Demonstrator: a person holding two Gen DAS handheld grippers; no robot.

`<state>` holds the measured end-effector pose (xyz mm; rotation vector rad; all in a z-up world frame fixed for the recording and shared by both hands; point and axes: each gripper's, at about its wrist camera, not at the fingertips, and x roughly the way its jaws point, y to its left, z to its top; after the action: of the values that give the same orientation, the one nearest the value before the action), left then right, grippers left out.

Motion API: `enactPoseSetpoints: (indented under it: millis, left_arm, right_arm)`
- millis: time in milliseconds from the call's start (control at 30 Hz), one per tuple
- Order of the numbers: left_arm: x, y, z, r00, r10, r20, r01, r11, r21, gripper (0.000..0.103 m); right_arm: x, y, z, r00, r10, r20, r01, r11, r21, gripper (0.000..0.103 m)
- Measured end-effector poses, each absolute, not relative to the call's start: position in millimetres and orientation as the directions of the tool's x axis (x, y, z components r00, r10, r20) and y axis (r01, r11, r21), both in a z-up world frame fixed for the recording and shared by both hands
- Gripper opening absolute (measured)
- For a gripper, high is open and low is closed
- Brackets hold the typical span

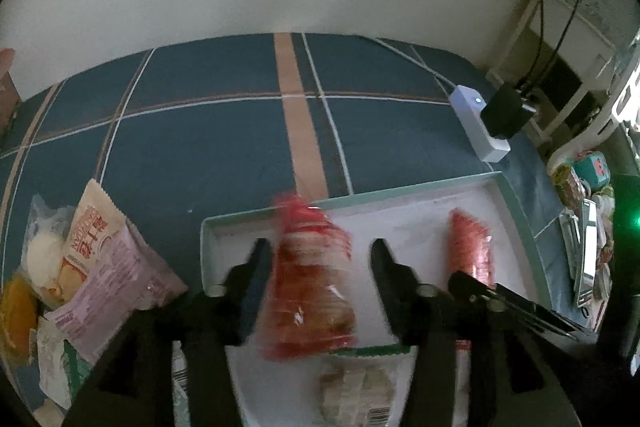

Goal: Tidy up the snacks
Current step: 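Carry both snacks into the white tray and open both grippers, then withdraw both grippers from the tray toward the remaining snacks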

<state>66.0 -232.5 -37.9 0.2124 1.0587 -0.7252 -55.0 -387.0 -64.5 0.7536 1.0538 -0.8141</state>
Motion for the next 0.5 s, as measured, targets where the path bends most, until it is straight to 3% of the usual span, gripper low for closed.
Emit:
enactPoseSetpoints:
  millis: [133, 333, 367, 500]
  left_arm:
    - [65.1, -230.7, -28.7, 0.3, -0.43, -0.852, 0.634, 0.757, -0.159, 0.06]
    - [71.6, -218.1, -18.6, 0.301, -0.38, -0.874, 0.593, 0.793, -0.14, 0.073]
    - [73.2, -215.0, -17.8, 0.3, -0.365, -0.881, 0.582, 0.802, -0.134, 0.079]
    - [79.0, -200.7, -15.0, 0.293, -0.327, -0.898, 0.536, 0.834, -0.128, 0.085]
  right_arm:
    - [-58.5, -388.0, -63.0, 0.27, -0.203, -0.941, 0.864, 0.483, 0.144, 0.057]
    - [-59.4, -386.4, -58.9, 0.272, -0.196, -0.942, 0.858, 0.493, 0.145, 0.074]
    - [-60.3, -385.9, -57.7, 0.27, -0.197, -0.942, 0.857, 0.495, 0.142, 0.08]
    - [-61.2, -384.4, -56.3, 0.277, -0.196, -0.941, 0.852, 0.503, 0.146, 0.099]
